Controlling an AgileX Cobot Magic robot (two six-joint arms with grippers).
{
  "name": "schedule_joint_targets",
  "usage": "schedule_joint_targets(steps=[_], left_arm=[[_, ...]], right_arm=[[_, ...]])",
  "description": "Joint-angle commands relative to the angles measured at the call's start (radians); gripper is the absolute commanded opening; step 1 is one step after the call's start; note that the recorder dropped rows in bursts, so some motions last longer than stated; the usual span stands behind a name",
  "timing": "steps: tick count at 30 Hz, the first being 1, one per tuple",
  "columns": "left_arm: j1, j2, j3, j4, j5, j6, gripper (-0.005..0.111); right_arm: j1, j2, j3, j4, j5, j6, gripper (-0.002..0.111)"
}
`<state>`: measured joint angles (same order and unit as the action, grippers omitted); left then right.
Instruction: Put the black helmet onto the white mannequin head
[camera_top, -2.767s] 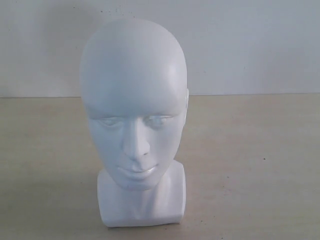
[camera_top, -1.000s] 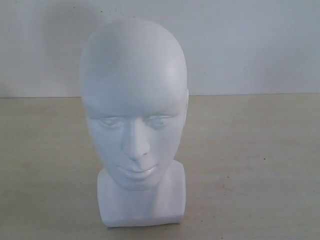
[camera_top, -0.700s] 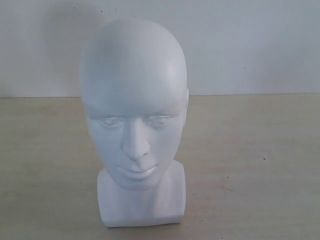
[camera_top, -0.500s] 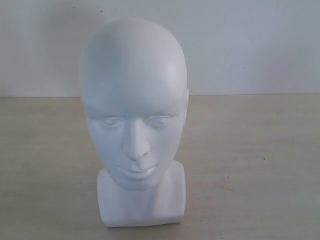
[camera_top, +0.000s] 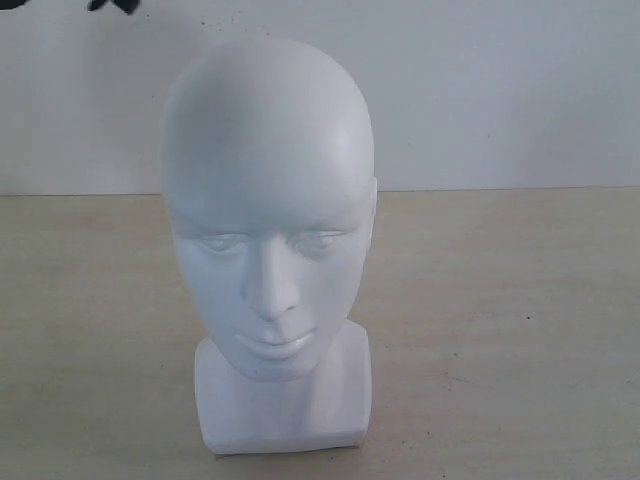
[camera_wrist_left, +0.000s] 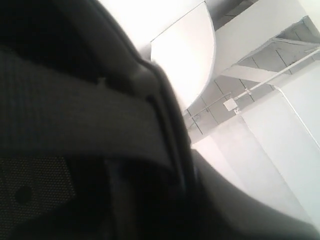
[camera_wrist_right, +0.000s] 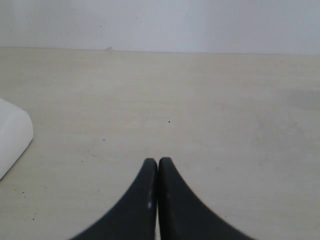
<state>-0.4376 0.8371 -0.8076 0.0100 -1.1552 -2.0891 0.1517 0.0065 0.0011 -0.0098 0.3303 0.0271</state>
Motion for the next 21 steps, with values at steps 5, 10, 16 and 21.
schedule_joint_targets(steps=[5, 10, 16, 21], left_arm=[[-0.024, 0.035, 0.017, -0.028, -0.066, -0.012, 0.004], [-0.028, 0.109, 0.015, -0.030, -0.066, -0.012, 0.004], [-0.047, 0.200, -0.034, -0.010, -0.066, -0.012, 0.004], [-0.075, 0.297, -0.105, 0.034, -0.066, -0.012, 0.004]], right_arm=[[-0.004, -0.006, -0.001, 0.000, -0.004, -0.004, 0.000], [-0.004, -0.006, -0.001, 0.000, -0.004, -0.004, 0.000], [-0.004, -0.006, -0.001, 0.000, -0.004, -0.004, 0.000], [-0.004, -0.006, -0.001, 0.000, -0.004, -0.004, 0.000]])
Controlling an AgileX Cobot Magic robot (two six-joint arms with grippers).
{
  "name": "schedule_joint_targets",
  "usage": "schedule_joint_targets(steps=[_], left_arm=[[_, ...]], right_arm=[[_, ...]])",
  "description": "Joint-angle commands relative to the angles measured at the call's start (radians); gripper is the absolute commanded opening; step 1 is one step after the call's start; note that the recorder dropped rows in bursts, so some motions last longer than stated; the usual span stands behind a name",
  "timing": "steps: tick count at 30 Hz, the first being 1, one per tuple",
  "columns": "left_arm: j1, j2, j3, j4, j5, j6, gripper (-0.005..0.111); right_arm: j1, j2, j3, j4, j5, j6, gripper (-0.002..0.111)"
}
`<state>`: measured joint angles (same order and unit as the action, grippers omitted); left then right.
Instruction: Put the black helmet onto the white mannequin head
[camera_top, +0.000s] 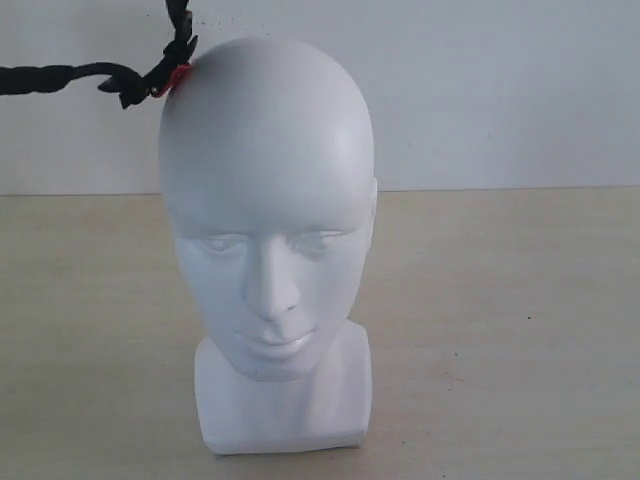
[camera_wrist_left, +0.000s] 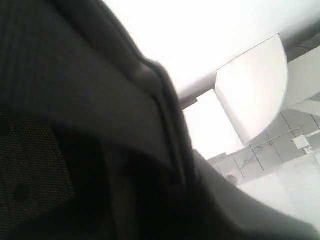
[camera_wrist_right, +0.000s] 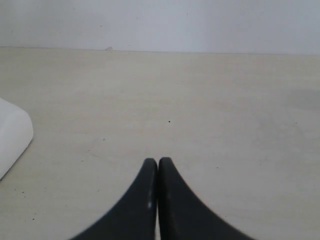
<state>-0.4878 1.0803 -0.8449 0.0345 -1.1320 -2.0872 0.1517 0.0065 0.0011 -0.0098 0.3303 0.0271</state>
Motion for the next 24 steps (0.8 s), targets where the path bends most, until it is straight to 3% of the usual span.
schedule_joint_targets(steps=[1, 14, 24], left_arm=[[-0.024, 0.072, -0.076, 0.006, -0.089, -0.014, 0.004], [-0.057, 0.165, -0.099, 0.026, -0.089, -0.014, 0.004], [-0.059, 0.127, 0.042, 0.004, -0.089, -0.014, 0.004]], right_arm=[[-0.004, -0.006, -0.001, 0.000, -0.004, -0.004, 0.000], [-0.004, -0.006, -0.001, 0.000, -0.004, -0.004, 0.000], [-0.004, -0.006, -0.001, 0.000, -0.004, -0.004, 0.000]])
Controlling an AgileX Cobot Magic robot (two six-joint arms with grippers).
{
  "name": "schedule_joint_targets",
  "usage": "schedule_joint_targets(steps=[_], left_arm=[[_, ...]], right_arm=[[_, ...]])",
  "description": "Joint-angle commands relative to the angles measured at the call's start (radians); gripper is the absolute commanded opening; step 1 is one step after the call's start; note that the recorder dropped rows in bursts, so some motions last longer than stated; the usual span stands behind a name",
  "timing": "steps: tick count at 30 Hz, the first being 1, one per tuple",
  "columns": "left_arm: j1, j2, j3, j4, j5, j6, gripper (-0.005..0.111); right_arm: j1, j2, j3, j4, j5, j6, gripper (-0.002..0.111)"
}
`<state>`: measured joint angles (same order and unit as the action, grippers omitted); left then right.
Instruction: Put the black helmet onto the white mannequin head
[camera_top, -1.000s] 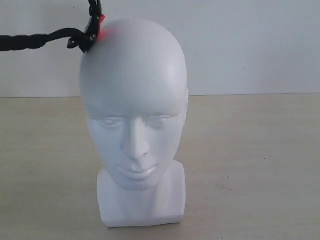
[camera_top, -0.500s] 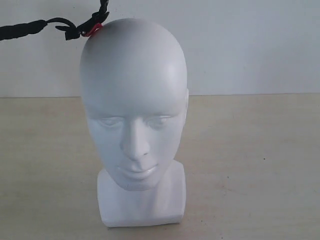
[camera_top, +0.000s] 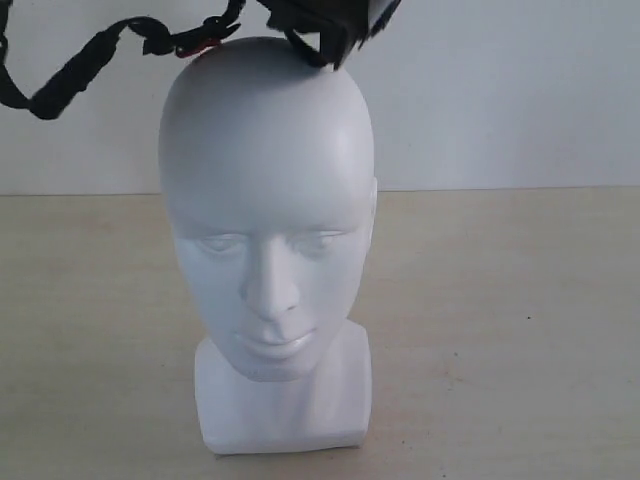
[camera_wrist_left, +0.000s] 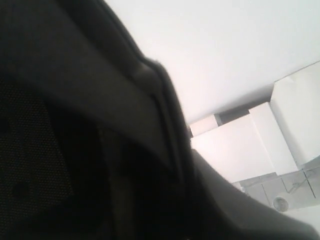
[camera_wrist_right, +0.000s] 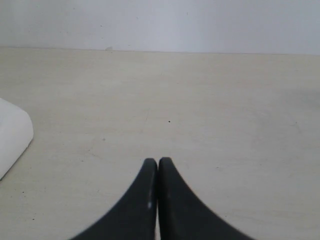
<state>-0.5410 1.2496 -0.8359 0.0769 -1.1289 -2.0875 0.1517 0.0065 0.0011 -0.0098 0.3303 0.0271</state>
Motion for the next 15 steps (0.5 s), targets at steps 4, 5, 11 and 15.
schedule_joint_targets(steps=[4, 5, 11, 15], left_arm=[[-0.006, -0.072, 0.089, -0.039, -0.092, -0.014, 0.004], [-0.006, -0.077, 0.104, -0.046, -0.092, -0.014, 0.004], [-0.006, -0.084, 0.166, -0.057, -0.092, -0.014, 0.004], [-0.006, -0.084, 0.174, -0.063, -0.092, -0.014, 0.004]], right_arm=[[-0.004, -0.006, -0.001, 0.000, -0.004, -0.004, 0.000], [-0.004, -0.006, -0.001, 0.000, -0.004, -0.004, 0.000], [-0.004, -0.006, -0.001, 0.000, -0.004, -0.004, 0.000], [-0.004, -0.006, -0.001, 0.000, -0.004, -0.004, 0.000]])
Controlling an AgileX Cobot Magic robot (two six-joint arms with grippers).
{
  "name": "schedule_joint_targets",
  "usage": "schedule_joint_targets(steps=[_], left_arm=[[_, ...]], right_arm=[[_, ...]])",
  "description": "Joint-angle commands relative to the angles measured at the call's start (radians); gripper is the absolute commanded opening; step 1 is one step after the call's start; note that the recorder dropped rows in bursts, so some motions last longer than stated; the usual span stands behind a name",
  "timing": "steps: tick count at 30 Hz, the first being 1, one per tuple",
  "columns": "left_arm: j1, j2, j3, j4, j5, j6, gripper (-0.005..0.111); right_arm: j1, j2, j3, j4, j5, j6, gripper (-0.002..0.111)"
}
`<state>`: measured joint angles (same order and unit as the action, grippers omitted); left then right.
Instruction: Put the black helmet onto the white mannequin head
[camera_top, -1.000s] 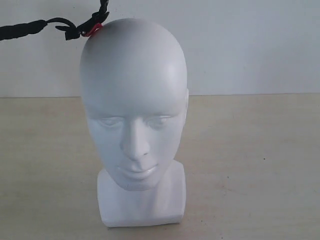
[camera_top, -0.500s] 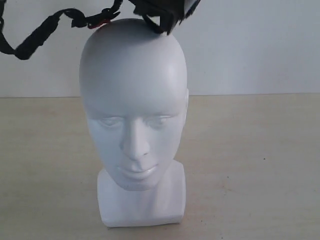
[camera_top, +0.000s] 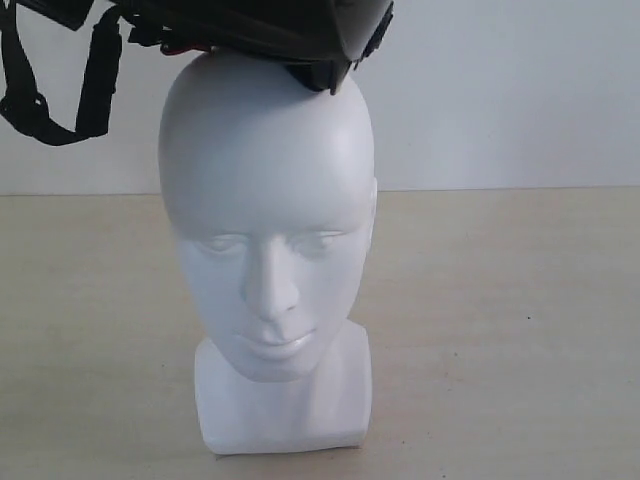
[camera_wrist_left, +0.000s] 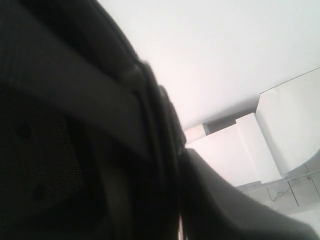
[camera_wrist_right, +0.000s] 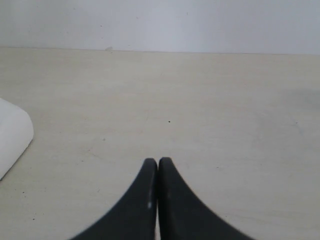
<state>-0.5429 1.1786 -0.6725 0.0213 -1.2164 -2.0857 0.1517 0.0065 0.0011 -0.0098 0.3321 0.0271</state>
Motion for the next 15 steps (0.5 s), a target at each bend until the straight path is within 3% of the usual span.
schedule_joint_targets(steps=[1, 15], left_arm=[[-0.004, -0.015, 0.011, -0.006, -0.005, -0.016, 0.004], [-0.002, 0.012, -0.257, 0.014, -0.005, 0.009, 0.004]], right_arm=[[-0.004, -0.006, -0.001, 0.000, -0.005, -0.004, 0.000], [-0.004, -0.006, -0.001, 0.000, -0.005, -0.004, 0.000]])
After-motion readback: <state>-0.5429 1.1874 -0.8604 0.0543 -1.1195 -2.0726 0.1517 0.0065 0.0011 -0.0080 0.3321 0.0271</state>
